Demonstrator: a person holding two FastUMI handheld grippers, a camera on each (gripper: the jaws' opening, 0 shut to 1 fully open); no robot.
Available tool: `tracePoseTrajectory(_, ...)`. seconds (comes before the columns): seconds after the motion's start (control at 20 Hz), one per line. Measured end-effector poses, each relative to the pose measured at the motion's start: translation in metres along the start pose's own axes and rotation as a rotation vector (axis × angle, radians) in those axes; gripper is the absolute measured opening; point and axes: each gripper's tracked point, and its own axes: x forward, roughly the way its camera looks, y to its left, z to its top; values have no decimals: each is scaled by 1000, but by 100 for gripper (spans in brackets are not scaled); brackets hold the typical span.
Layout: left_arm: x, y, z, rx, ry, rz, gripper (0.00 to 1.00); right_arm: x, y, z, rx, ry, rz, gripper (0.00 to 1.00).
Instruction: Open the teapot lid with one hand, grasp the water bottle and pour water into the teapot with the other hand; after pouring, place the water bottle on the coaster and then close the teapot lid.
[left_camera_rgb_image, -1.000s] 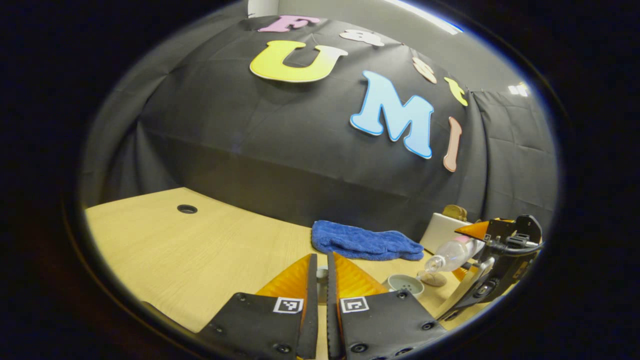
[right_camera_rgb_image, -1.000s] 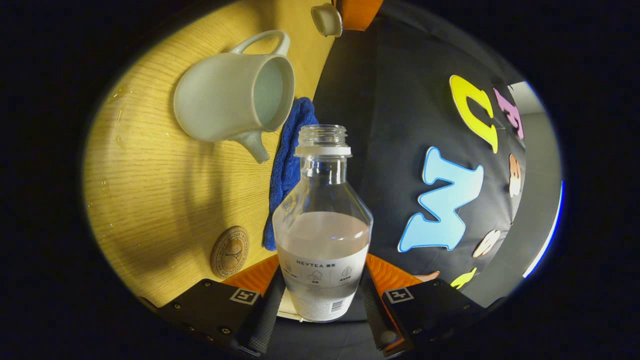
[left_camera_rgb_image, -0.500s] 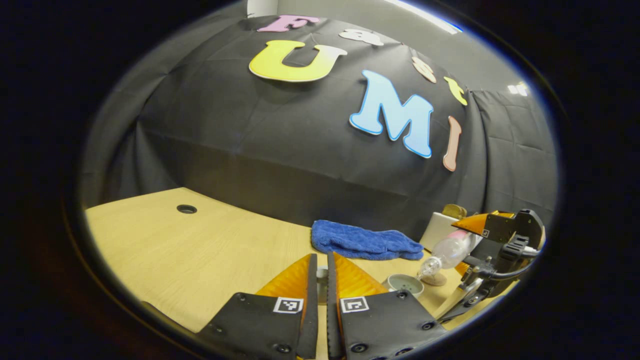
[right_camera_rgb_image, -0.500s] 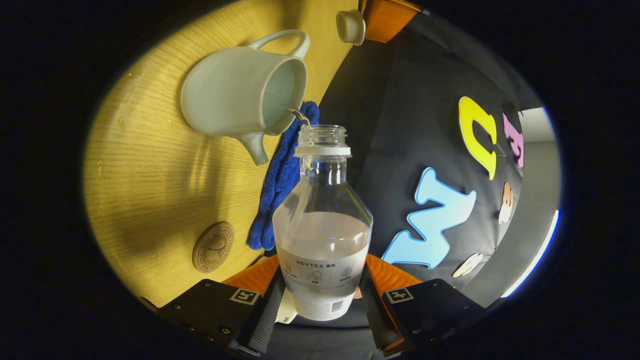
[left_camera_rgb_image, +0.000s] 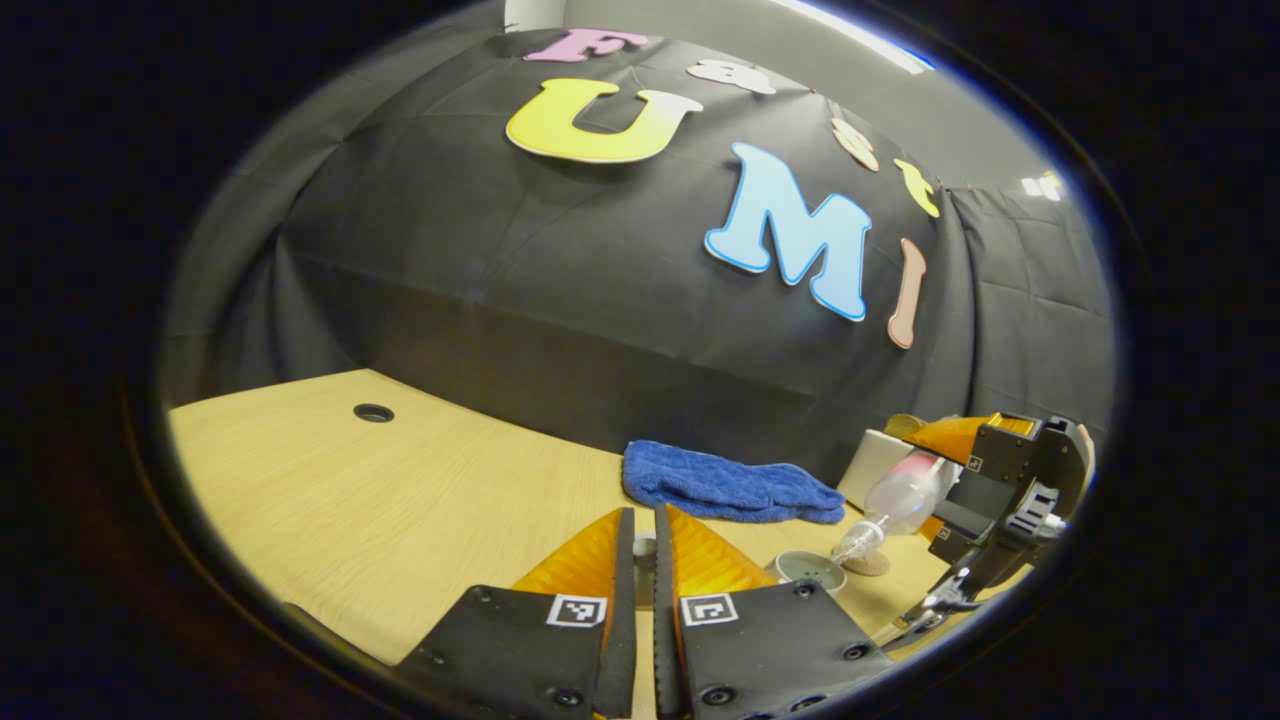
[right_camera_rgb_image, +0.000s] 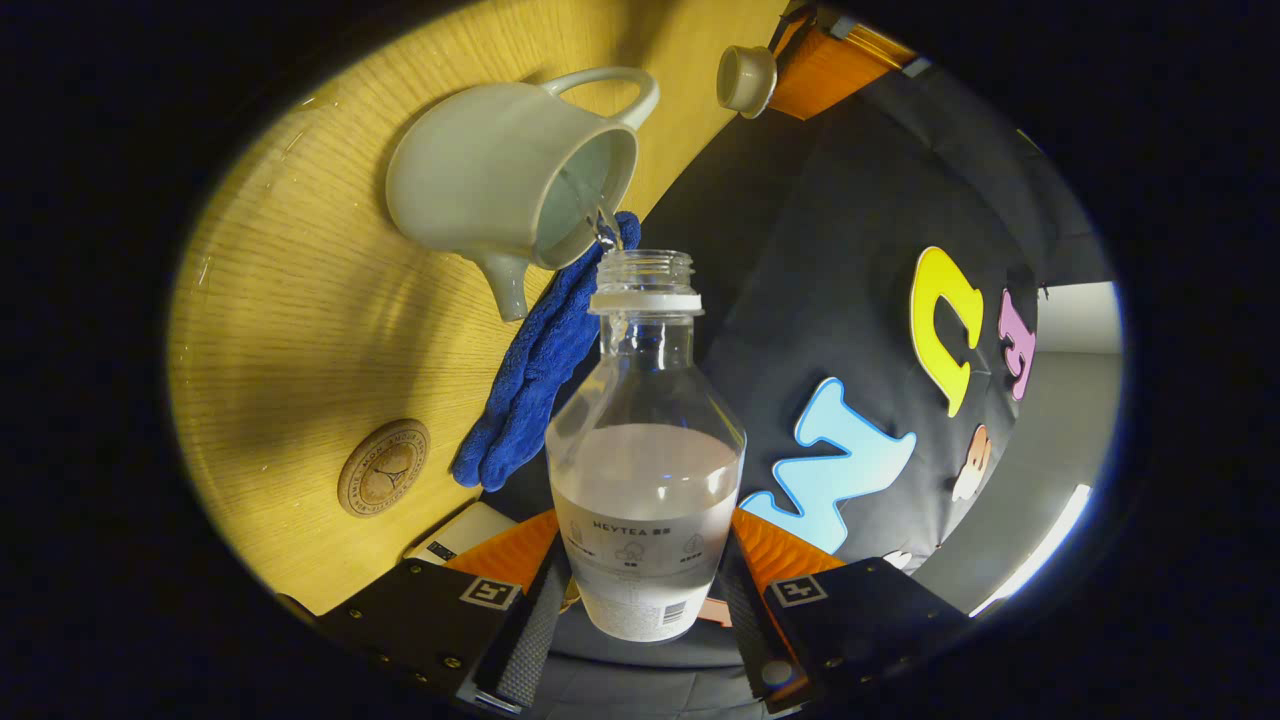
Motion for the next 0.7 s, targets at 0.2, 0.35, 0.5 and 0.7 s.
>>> tracePoseTrajectory(0.2,0,0,-1,-6,1,2,11,-1,-7,1,-57,-13,-30,75)
tracePoseTrajectory(0.35,0,0,0,-9,0,1,13,-1,-9,2,-74,-20,-38,76)
tracePoseTrajectory(0.5,0,0,-1,-11,0,2,15,-1,-13,2,-86,-26,-51,76)
tracePoseTrajectory(0.7,0,0,0,-16,0,0,15,1,-25,4,-140,-41,-78,75)
